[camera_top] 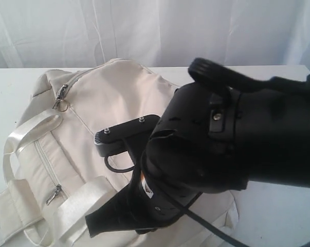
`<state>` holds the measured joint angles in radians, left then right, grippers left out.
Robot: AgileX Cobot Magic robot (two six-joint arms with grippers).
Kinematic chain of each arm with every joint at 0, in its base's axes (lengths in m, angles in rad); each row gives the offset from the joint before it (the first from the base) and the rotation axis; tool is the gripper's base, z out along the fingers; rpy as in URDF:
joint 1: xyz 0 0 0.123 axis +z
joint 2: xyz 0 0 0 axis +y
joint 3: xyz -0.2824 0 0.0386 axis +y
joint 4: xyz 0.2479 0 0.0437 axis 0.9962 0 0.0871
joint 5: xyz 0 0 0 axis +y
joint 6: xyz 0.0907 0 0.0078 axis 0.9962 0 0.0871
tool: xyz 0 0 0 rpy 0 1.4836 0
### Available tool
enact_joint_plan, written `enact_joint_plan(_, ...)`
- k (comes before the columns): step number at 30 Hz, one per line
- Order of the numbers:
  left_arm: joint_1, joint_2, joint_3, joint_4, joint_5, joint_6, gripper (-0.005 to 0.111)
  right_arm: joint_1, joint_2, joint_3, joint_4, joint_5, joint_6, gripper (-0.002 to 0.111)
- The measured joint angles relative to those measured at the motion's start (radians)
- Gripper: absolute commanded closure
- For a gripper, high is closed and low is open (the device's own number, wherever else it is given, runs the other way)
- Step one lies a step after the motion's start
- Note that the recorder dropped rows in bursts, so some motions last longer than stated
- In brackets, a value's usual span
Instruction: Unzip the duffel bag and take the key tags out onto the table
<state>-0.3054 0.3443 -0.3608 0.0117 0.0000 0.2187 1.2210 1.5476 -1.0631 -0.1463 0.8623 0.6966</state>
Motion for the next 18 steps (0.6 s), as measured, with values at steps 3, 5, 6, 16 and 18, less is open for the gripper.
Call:
enact_joint_plan(3, 0.0, 0.0, 0.0, 0.0, 0.0, 0.0, 0.107, 0.004, 0.002, 0.0, -0.056, 0.042, 0.0, 0.108)
enact_joint_plan(5, 0.0, 0.0, 0.0, 0.0, 0.005, 0.0, 0.107, 0.006, 0.002, 0.0, -0.112, 0.105, 0.0, 0.108)
enact_joint_plan(6, 0.0, 0.0, 0.0, 0.0, 0.005, 0.0, 0.107, 0.006, 0.002, 0.0, -0.144, 0.137, 0.0, 0.108)
enact_joint_plan(16, 0.0, 0.0, 0.0, 0.0, 0.005, 0.0, 0.107, -0.003, 0.002, 0.004, -0.382, 0.332, -0.011, 0.108)
enact_joint_plan(18, 0.0, 0.0, 0.0, 0.0, 0.005, 0.0, 0.107, -0.018, 0.004, 0.007, -0.4, 0.334, -0.038, 0.108)
